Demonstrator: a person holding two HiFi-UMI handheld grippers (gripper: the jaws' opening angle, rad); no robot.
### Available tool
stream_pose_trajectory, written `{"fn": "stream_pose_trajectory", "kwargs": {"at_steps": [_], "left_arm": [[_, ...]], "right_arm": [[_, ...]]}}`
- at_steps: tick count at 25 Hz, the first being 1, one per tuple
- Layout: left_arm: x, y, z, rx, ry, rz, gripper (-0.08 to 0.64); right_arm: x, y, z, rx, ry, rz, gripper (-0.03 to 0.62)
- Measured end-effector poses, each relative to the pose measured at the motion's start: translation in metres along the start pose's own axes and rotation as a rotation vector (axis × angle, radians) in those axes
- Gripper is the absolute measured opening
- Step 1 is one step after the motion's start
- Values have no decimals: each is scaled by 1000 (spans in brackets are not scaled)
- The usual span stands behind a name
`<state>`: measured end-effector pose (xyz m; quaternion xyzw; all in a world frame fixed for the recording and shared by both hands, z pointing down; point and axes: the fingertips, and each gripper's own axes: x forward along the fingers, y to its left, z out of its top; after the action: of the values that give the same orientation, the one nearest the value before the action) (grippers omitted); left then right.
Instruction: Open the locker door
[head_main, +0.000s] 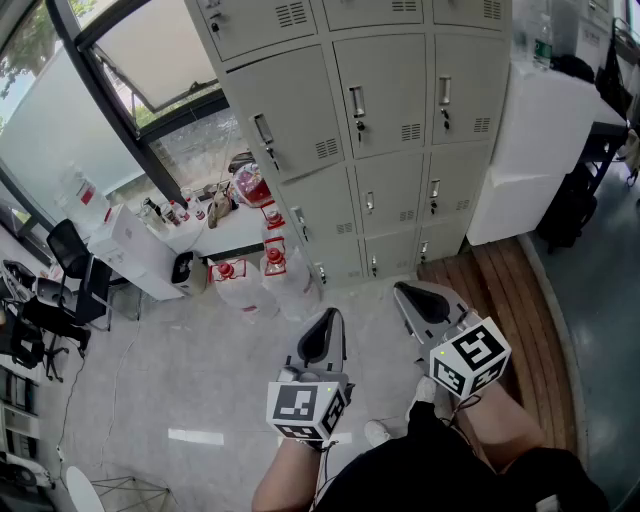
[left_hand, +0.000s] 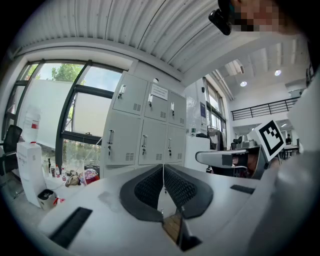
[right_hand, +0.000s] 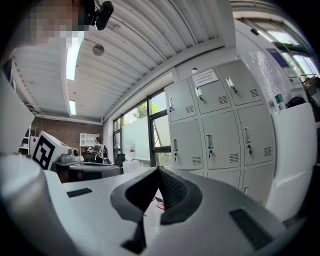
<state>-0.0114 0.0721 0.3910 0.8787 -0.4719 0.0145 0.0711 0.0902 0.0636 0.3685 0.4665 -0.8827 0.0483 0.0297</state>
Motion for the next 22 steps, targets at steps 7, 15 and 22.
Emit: {"fn": "stream_pose_trajectory", "kwargs": {"at_steps": [7,15,22], "left_arm": [[-3,8,3,12,-24,7,20],[-8,13,3,8,-31,13,20],[-17,19,4,-14,-25,22,20]], "right_arm": [[6,4,-3,4,1,3,54],[9,12,-2,-9,-12,21,54],[15,26,1,-28,-6,45,54]]}}
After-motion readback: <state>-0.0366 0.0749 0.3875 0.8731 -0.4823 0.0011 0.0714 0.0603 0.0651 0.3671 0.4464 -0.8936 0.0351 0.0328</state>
